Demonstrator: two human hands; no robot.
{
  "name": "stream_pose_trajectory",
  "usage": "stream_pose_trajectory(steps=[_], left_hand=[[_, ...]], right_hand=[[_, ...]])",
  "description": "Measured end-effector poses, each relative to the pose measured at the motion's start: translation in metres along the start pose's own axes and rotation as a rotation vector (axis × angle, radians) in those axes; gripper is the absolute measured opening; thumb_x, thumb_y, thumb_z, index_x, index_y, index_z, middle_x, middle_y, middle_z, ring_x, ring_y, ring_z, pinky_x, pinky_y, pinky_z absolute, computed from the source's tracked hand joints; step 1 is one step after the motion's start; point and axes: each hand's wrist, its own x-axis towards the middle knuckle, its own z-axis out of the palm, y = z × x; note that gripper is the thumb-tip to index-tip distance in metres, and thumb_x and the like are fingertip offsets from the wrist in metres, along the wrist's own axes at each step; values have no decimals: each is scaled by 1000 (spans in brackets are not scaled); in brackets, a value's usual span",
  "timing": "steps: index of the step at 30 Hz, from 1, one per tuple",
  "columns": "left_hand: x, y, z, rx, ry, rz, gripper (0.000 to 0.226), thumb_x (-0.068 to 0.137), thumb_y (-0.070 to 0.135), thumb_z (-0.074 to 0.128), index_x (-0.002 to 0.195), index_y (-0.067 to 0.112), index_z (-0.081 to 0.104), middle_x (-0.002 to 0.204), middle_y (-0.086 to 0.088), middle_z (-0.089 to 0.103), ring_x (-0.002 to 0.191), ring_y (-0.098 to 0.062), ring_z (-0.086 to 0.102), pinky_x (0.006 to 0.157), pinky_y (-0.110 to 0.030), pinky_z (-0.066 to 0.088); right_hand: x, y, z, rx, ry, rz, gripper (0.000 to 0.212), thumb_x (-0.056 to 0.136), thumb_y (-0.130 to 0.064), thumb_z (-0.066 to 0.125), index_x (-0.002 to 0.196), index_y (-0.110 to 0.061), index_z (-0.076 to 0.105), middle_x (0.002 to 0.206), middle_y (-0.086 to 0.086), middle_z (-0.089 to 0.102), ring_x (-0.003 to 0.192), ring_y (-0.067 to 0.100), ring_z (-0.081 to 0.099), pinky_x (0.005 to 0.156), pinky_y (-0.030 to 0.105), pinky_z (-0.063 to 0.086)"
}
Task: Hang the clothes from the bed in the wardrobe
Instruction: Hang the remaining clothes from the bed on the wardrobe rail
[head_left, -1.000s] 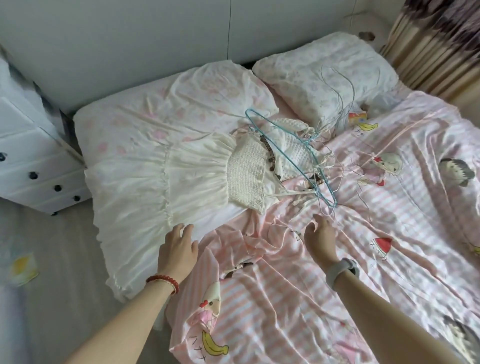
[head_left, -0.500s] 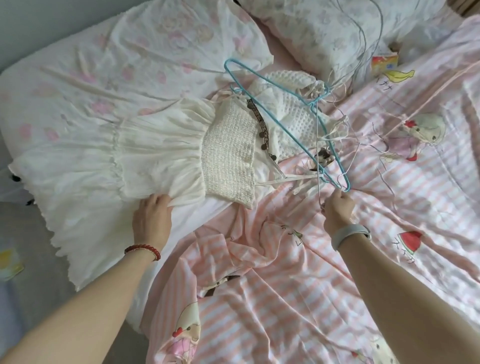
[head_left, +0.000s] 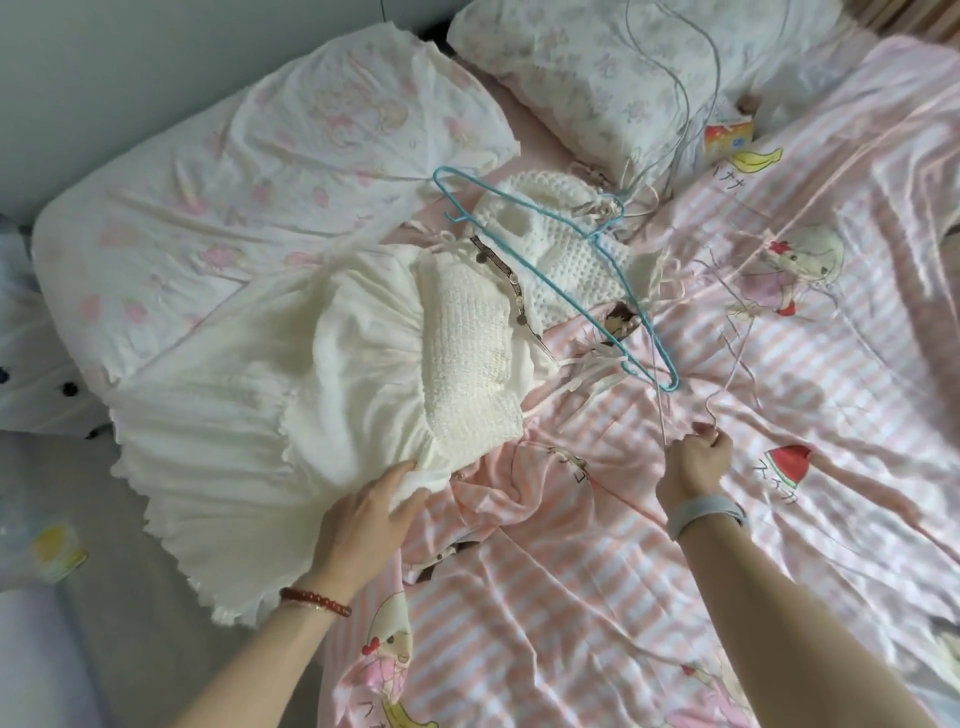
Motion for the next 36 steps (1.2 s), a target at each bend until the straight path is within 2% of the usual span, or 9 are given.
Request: stream_pose_trajectory(steps=[5, 8, 12, 17, 20, 25, 28, 31, 36], left_hand=[[4, 2, 3, 19, 82, -33, 26, 93, 27, 51, 115, 21, 64, 96, -5, 72, 85, -29, 66, 69, -35, 52], [14, 7, 6, 27, 129, -45, 21, 92, 21, 52, 104, 12, 67, 93, -10, 68, 80, -33, 63, 63, -35, 48], [27, 8, 8, 5, 233, -70, 13, 88, 10, 58, 94, 2, 65, 102, -12, 55, 71, -34, 61, 57, -32, 40], [35, 3, 18, -39, 270, -52, 11, 91, 9, 52, 94, 3, 61, 89, -11, 65, 73, -32, 62, 60, -28, 36], [38, 3, 22, -82, 303, -119, 15, 94, 15, 47, 91, 5, 58, 76, -12, 65, 69, -34, 61, 59, -29, 33], [43, 7, 13, -181, 415, -180, 21, 95, 18, 44, 100, 2, 56, 86, -18, 66, 79, -36, 60, 64, -31, 33], [42, 2, 7, -196, 402, -181, 21, 96, 21, 43, 98, 4, 55, 83, -18, 65, 78, -36, 60, 64, -33, 34], [40, 1, 5, -202, 377, -175, 21, 96, 22, 42, 96, 5, 55, 78, -17, 62, 75, -36, 59, 62, -34, 34], [35, 5, 3, -238, 378, -194, 20, 96, 23, 41, 93, 8, 54, 77, -14, 62, 76, -35, 58, 62, -34, 34]], right_hand=[[-4, -5, -20, -323, -7, 65, 52, 92, -10, 38, 142, -12, 24, 144, 22, 26, 126, 40, 34, 104, 44, 27], [-10, -13, -15, -521, -24, -282, 57, 85, -2, 44, 140, -8, 28, 144, 20, 29, 130, 36, 31, 104, 45, 26], [-6, -25, 15, -589, -368, -670, 47, 91, 2, 35, 137, 0, 32, 141, 19, 36, 129, 32, 36, 103, 39, 32], [25, -35, 55, -818, -602, -556, 51, 95, -10, 28, 144, -5, 14, 151, 14, 19, 141, 29, 9, 115, 43, 13], [23, -38, 63, -917, -540, -559, 43, 93, -13, 30, 135, -12, 38, 137, 16, 43, 130, 34, 30, 108, 46, 23], [-17, -10, 62, -824, -623, -949, 24, 94, -17, 44, 97, -6, 66, 111, 10, 58, 111, 30, 46, 99, 39, 31], [-15, -5, 63, -554, -477, -639, 19, 89, -6, 49, 98, 3, 63, 119, 21, 49, 116, 35, 41, 98, 35, 29], [-11, -19, 72, -362, -391, -256, 38, 91, -24, 51, 119, 2, 51, 126, 22, 43, 115, 35, 43, 95, 36, 35], [-13, -31, 78, -258, -461, -128, 26, 95, -28, 41, 82, -10, 53, 72, 5, 52, 65, 21, 47, 53, 27, 35]])
